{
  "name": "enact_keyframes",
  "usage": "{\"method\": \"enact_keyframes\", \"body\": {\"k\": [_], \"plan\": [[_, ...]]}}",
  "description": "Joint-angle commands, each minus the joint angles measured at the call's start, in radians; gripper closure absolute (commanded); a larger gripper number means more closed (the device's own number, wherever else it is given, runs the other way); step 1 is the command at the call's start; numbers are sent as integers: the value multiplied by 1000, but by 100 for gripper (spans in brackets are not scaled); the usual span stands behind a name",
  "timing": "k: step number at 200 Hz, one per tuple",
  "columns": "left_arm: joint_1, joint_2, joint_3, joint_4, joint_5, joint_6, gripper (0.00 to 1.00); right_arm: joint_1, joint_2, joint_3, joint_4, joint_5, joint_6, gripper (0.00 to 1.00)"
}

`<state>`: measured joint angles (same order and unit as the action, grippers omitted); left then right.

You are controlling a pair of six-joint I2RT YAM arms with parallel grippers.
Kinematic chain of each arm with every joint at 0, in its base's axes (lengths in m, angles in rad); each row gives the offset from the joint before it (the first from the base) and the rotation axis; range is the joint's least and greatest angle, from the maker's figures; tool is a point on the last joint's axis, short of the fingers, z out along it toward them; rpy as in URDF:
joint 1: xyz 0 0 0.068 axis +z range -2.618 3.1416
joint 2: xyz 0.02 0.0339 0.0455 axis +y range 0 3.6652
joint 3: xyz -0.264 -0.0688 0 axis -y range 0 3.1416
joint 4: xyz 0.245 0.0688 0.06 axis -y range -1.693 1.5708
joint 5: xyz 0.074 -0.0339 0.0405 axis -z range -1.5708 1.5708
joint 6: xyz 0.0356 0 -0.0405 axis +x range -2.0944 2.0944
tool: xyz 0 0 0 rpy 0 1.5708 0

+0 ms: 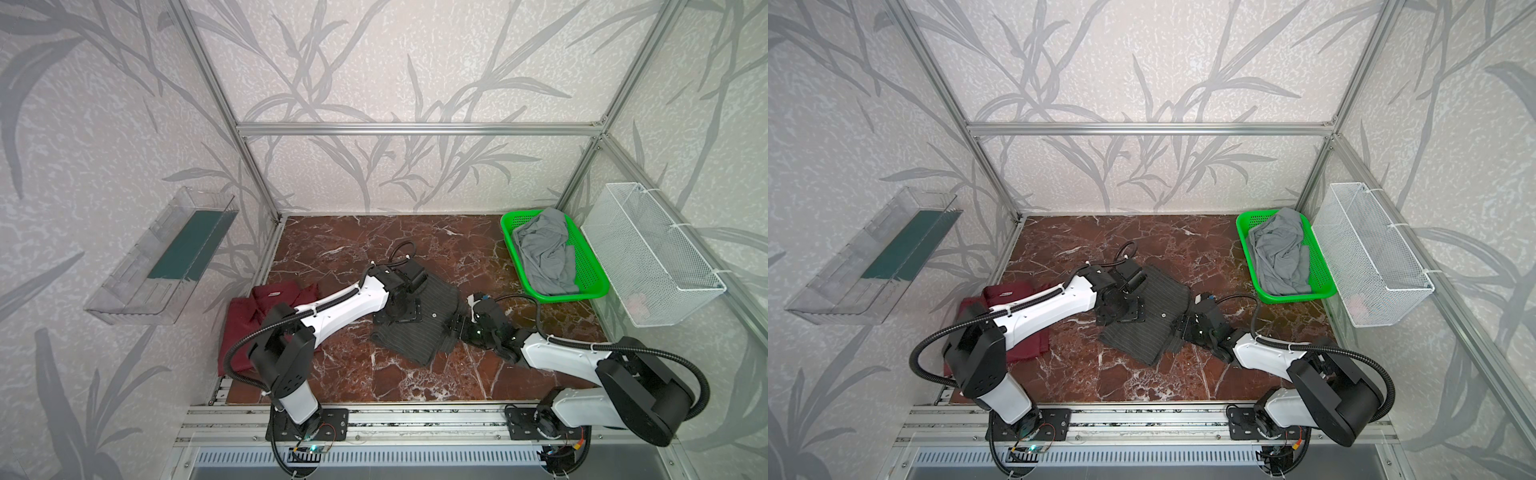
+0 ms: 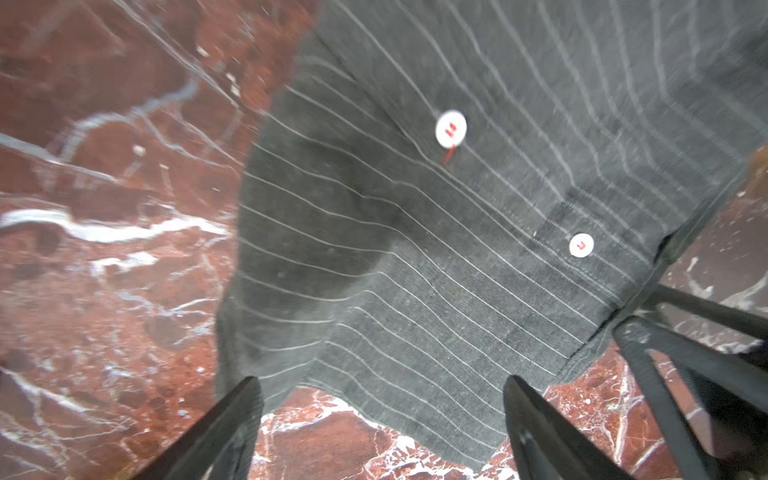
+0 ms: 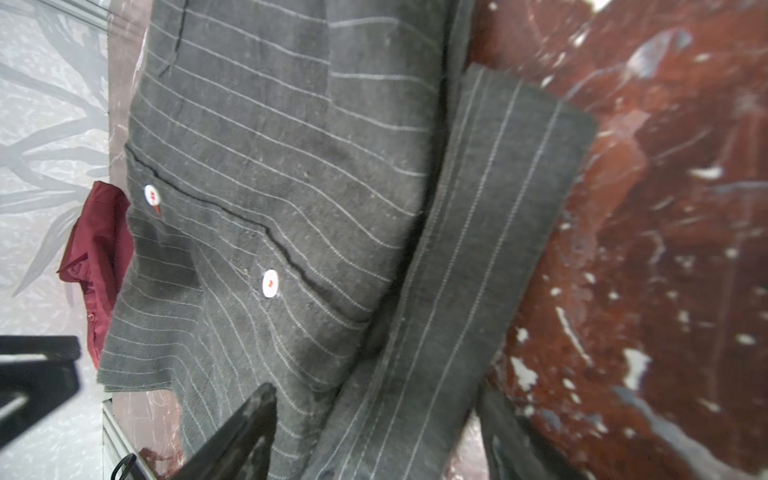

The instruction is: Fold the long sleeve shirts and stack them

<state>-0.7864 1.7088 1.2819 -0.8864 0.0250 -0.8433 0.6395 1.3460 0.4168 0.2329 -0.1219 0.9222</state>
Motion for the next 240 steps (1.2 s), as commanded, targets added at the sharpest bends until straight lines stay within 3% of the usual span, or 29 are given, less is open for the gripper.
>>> {"method": "enact_keyframes", "body": {"k": [1,57,115,134,152,173,210,240], "plan": [[-40,64,-3,42,22,-40,10,-23,16,-17,-16,-10,-20,24],[-80,159,-55,139,72,-82,11,-34,114,-34,180,-146,-21,25],[-99,159,-134,212,85,-132,12,-35,134,-66,289,-164,22,33],[-99,155,-132,214,84,-139,12,-28,92,-60,157,-106,50,33],[-99,147,-125,219,96,-145,12,-16,10,-37,-39,-12,41,28],[-100,146,-131,243,121,-159,12,-6,-62,-32,-123,40,29,26],[-110,144,-155,276,153,-184,13,-6,15,-49,25,-73,54,26],[-113,118,-183,296,154,-201,13,0,132,-78,249,-129,81,27]]}}
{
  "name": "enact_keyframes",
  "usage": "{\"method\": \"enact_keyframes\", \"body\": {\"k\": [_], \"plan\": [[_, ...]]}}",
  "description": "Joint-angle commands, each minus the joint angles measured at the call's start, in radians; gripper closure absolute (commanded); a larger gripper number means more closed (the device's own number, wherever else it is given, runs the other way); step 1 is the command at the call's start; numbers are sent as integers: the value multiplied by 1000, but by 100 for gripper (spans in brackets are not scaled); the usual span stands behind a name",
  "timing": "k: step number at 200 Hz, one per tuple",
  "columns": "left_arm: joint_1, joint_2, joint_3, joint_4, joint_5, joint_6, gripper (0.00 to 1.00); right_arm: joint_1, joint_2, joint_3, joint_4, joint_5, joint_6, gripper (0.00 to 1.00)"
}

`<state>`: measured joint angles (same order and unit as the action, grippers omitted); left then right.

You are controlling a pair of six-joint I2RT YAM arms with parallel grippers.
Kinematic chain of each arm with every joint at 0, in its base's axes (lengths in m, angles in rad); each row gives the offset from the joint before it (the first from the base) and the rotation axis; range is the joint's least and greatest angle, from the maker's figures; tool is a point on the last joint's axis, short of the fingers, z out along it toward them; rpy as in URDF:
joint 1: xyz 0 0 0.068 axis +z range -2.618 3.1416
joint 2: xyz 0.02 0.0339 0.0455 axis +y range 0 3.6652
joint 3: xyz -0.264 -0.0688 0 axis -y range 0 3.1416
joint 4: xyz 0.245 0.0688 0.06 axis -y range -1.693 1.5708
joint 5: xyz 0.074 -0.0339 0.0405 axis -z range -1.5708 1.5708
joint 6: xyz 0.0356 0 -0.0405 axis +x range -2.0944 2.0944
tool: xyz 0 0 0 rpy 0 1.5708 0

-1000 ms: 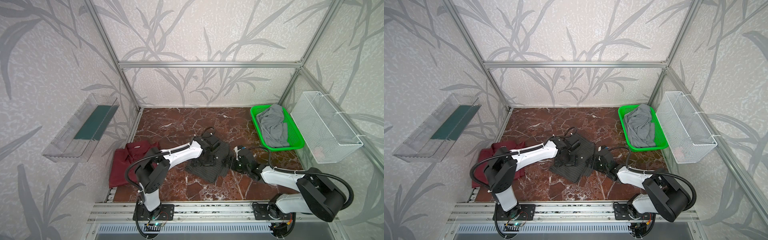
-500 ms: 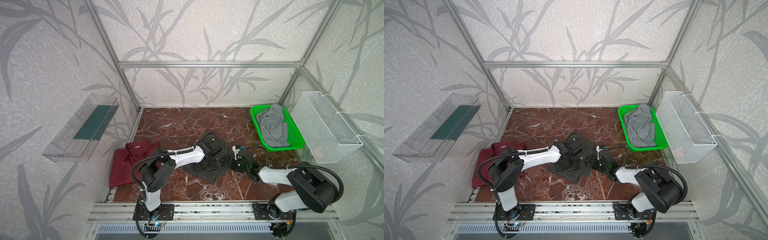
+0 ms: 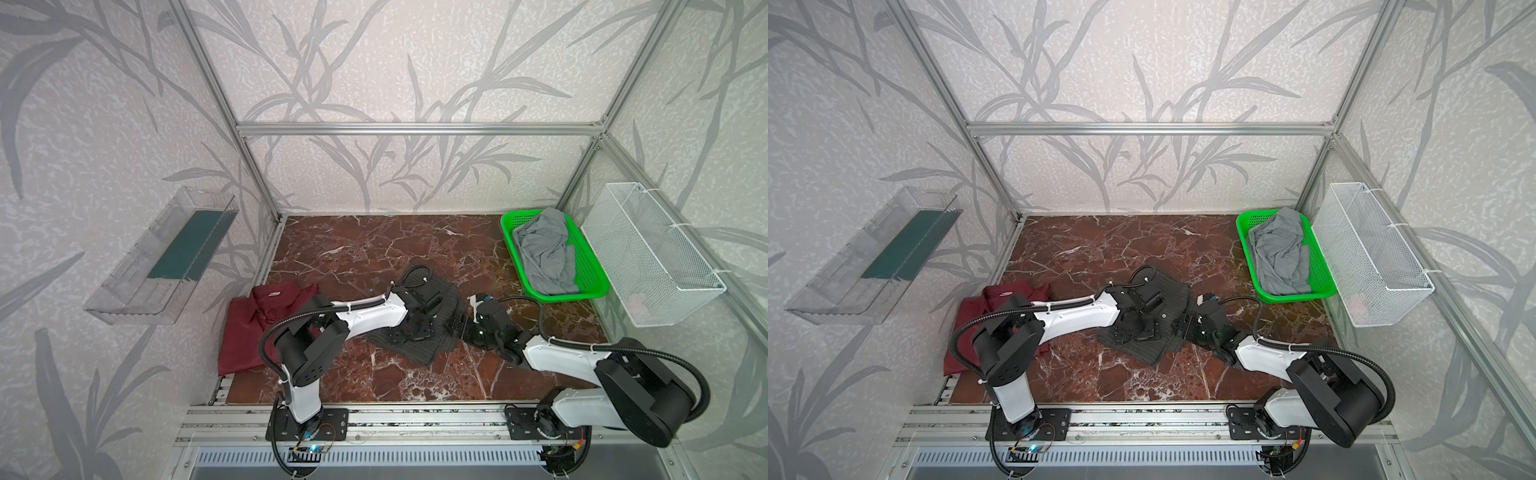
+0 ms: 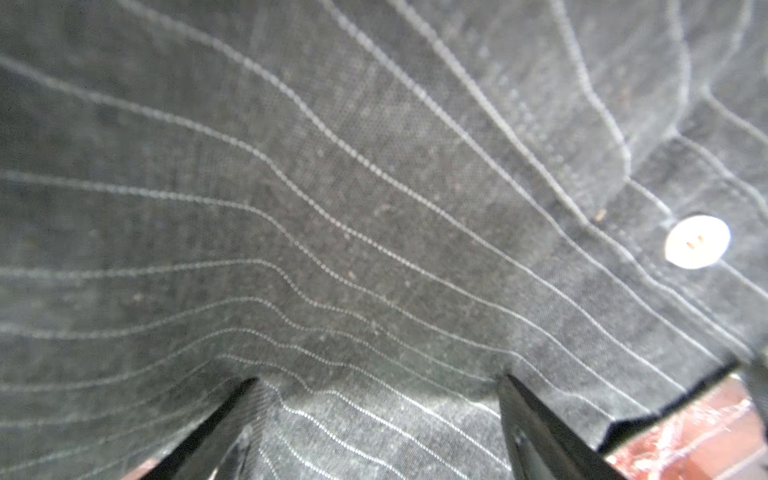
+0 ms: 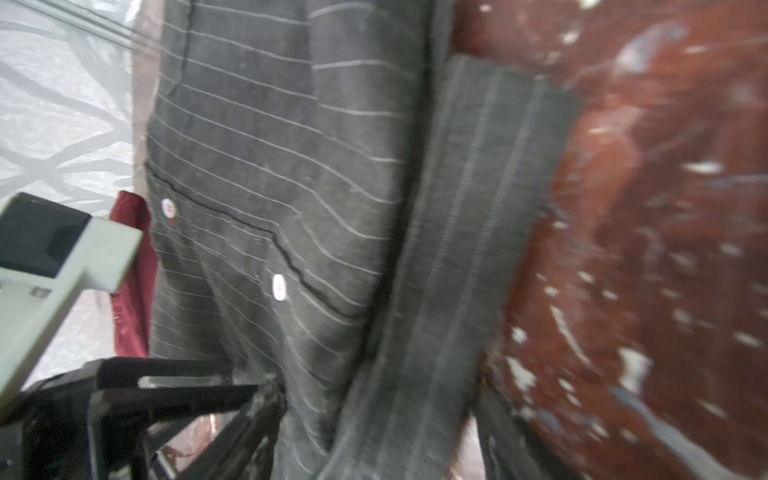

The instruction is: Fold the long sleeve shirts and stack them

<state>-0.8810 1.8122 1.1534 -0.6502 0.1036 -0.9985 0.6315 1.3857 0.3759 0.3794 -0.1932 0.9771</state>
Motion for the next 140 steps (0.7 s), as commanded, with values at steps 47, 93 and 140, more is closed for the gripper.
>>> {"method": "enact_keyframes", "body": {"k": [47,93,140], "plan": [[-30,10,-78,78,81,-60,13,7,102,-42,140,0,-21,34],[-38,15,-80,92,84,-69,13,7,103,-12,131,8,-82,47],[-42,11,-83,97,80,-77,13,5,135,42,105,15,-121,54]]}}
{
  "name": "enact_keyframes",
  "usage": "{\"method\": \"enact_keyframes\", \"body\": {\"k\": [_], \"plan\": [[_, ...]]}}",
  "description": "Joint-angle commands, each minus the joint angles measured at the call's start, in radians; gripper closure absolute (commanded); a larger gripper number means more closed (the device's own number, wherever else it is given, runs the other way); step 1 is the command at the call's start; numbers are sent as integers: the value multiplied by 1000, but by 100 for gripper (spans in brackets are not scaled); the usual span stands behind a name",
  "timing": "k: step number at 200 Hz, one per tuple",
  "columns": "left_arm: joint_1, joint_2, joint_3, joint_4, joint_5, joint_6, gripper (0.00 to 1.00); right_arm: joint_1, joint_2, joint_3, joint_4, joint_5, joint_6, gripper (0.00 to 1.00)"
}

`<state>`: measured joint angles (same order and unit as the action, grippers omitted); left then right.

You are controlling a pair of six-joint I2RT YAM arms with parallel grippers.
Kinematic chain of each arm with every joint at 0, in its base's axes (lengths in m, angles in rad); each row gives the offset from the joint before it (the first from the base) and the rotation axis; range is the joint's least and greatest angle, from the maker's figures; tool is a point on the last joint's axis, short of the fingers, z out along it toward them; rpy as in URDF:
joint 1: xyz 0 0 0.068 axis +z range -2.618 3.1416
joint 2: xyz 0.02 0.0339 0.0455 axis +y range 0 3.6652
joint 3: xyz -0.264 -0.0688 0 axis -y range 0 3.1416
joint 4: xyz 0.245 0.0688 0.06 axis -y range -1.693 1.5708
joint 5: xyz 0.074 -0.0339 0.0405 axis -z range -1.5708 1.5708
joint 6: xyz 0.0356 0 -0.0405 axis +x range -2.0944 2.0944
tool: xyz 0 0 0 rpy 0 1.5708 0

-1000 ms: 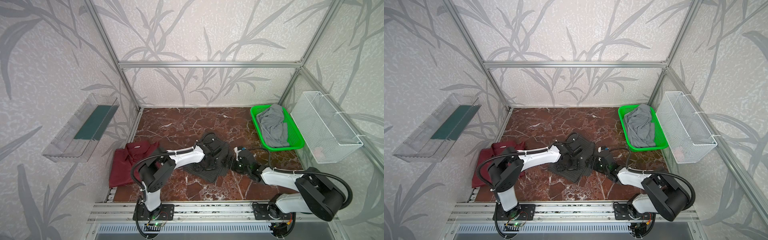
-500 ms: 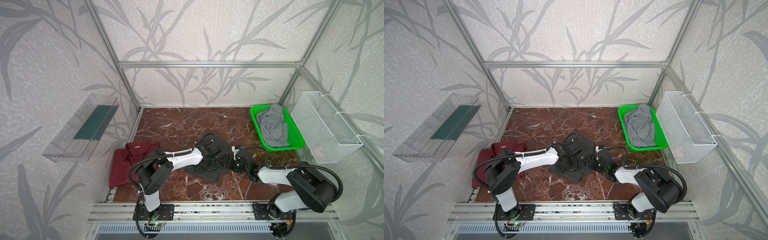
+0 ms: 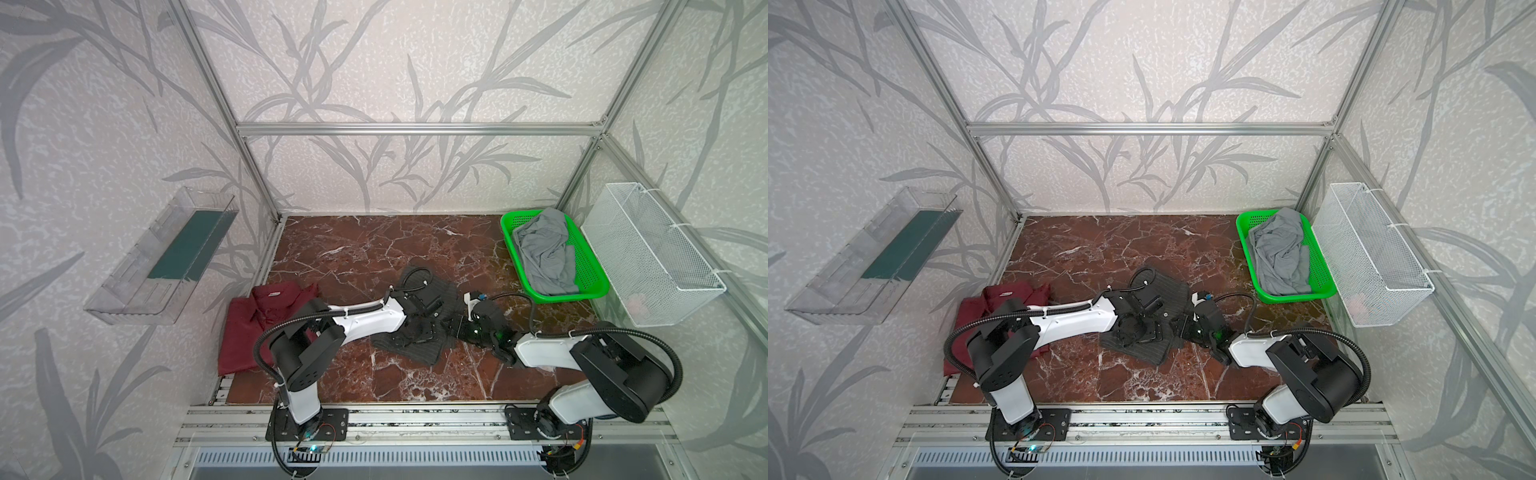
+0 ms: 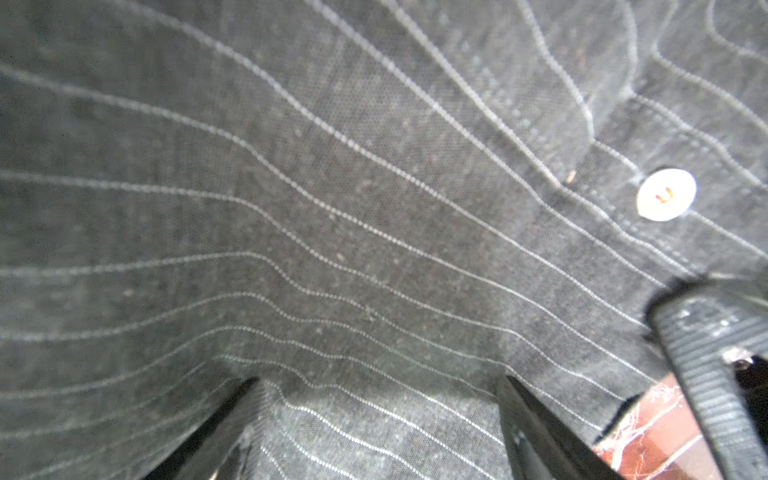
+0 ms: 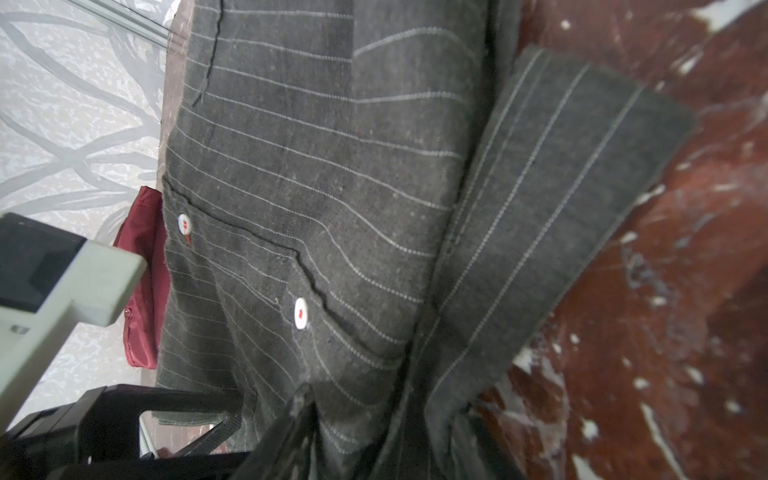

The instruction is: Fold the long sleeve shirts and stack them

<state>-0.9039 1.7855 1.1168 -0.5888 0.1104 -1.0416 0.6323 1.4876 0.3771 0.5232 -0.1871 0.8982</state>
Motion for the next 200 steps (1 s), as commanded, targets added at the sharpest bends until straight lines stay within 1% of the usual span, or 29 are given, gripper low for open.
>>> {"method": "enact_keyframes", "body": {"k": [1,19,37,52,66,90,106,141,160,164,181,200], "plan": [[-20,38,-46,37,73,-34,13,4,35,42,-38,7,-43,54],[-21,40,-46,38,74,-37,13,6,61,54,-16,-12,-46,63],[-21,33,-48,38,72,-40,13,6,52,57,-17,-6,-51,78],[-21,22,-45,33,62,-40,13,9,34,65,-43,6,-69,88],[-21,9,-40,29,55,-37,13,8,17,77,-76,12,-89,100],[-15,-35,-6,4,48,-22,13,9,-35,89,-150,35,-123,100],[-12,-90,43,-42,17,-2,12,7,-80,106,-238,59,-152,100],[0,-260,162,-161,-87,43,10,6,-207,138,-442,129,-227,100],[7,-366,167,-151,-141,64,10,6,-288,158,-555,170,-253,100],[12,-390,165,-146,-144,65,10,6,-304,165,-577,177,-287,100],[39,-479,171,-155,-162,70,10,5,-380,231,-742,221,-343,100],[78,-548,186,-179,-167,87,9,3,-433,343,-940,276,-417,100]]}}
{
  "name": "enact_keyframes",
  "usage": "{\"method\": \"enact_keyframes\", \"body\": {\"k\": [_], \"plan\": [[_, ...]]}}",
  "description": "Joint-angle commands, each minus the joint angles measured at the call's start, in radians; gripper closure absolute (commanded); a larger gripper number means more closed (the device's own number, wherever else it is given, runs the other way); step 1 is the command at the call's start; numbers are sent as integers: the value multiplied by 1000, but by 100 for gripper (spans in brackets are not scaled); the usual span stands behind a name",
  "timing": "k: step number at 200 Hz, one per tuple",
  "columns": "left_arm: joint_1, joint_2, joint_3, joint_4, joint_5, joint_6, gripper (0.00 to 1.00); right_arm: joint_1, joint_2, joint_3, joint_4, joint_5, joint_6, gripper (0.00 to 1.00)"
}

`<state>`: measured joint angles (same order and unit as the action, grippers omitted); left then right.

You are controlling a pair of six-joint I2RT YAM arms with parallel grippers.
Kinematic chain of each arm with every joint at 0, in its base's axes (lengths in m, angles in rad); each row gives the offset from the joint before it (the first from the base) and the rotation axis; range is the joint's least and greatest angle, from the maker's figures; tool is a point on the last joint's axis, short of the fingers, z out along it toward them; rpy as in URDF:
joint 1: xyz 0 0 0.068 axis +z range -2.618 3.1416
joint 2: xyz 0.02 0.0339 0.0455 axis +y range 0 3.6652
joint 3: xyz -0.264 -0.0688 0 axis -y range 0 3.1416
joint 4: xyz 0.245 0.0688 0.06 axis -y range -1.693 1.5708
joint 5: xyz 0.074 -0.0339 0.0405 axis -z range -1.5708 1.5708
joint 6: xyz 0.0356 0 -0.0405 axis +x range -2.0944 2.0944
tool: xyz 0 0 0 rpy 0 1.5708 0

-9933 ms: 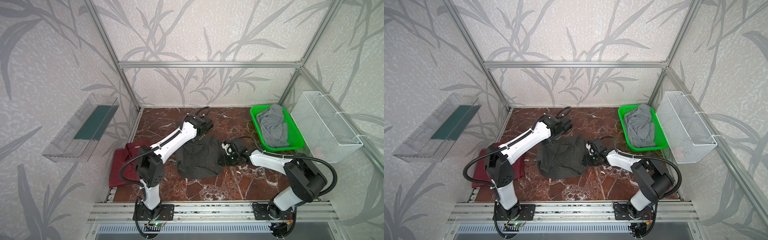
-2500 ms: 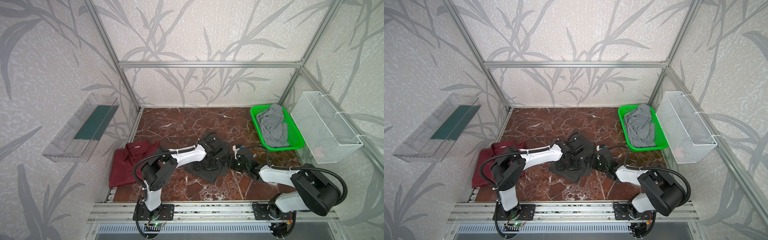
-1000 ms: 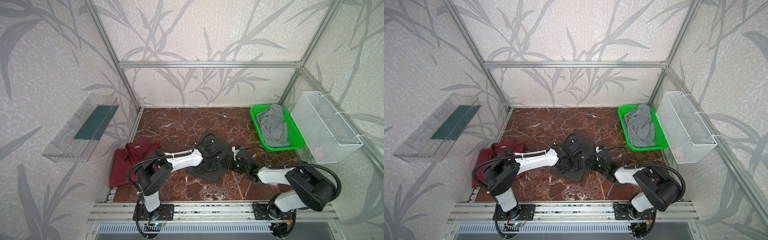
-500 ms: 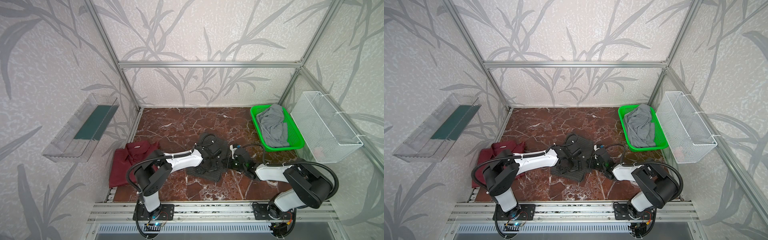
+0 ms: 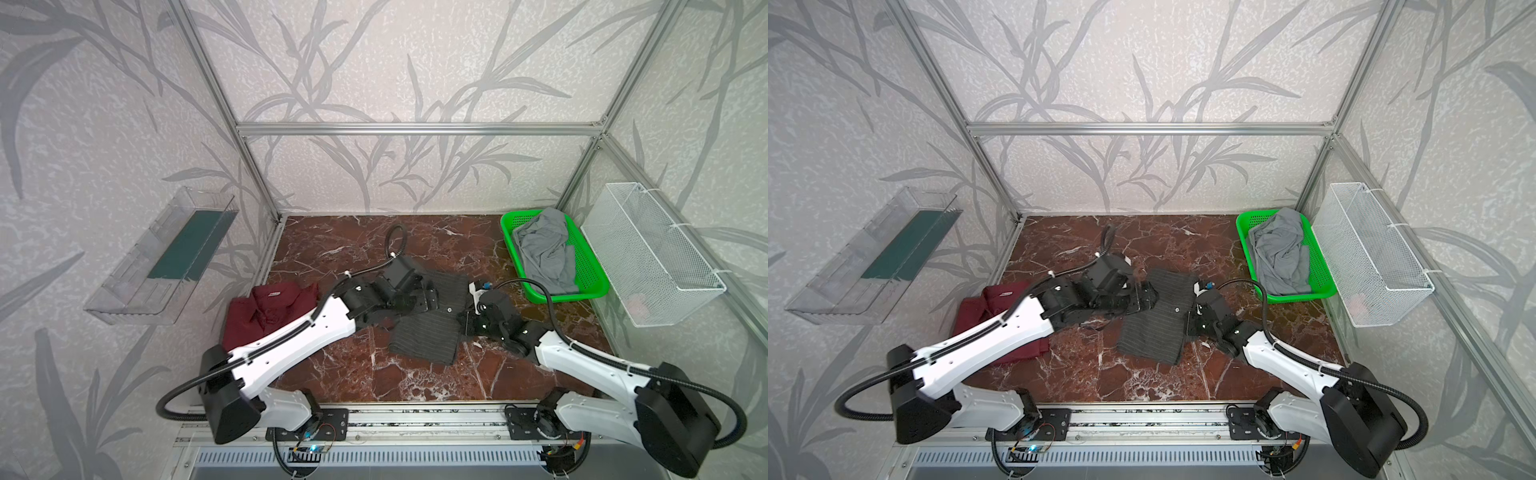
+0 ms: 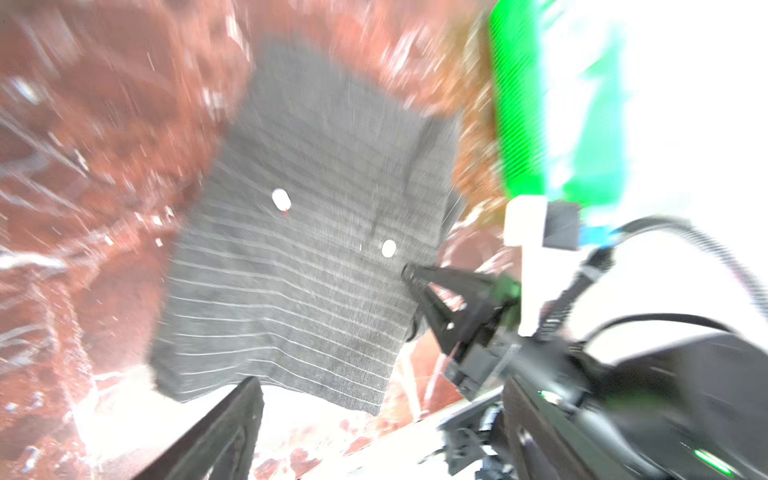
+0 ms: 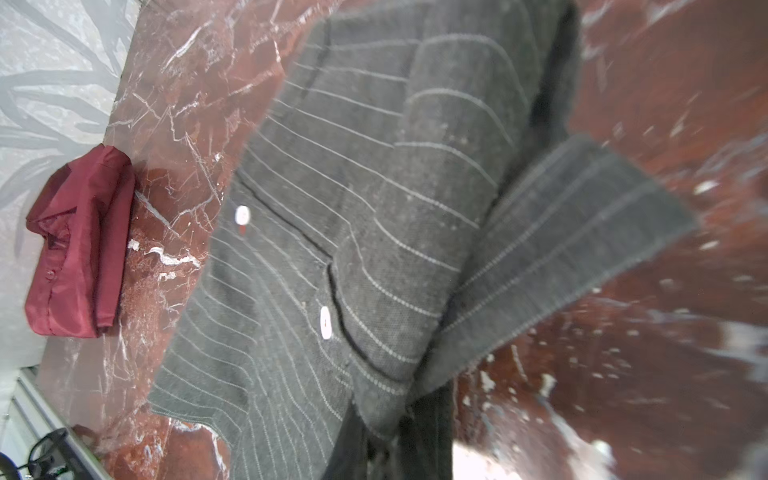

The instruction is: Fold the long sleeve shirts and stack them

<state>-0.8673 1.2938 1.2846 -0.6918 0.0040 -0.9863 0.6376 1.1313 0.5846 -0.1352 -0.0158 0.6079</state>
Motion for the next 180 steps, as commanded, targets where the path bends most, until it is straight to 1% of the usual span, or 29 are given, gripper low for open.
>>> {"method": "enact_keyframes", "body": {"k": [1,25,35,62,85,95,121,147,180], "plan": [[42,-59,18,-77,-59,32,9,-3,-79,143,-286,108,-131,100],[107,-115,16,-87,-12,43,9,-27,-109,291,-486,150,-214,100],[136,-138,4,-79,19,40,9,-36,-108,353,-553,151,-254,100],[185,-186,-42,-32,94,30,9,-40,-47,537,-756,196,-340,100],[201,-223,-99,17,127,20,9,-40,24,636,-872,266,-395,100],[211,-239,-130,38,144,12,9,-38,61,664,-895,284,-411,100],[247,-277,-223,101,202,-23,9,-19,186,716,-904,248,-431,100],[289,-311,-307,160,267,-65,9,42,359,798,-914,255,-422,100],[331,-354,-354,170,297,-77,9,123,559,946,-927,266,-391,100]]}}
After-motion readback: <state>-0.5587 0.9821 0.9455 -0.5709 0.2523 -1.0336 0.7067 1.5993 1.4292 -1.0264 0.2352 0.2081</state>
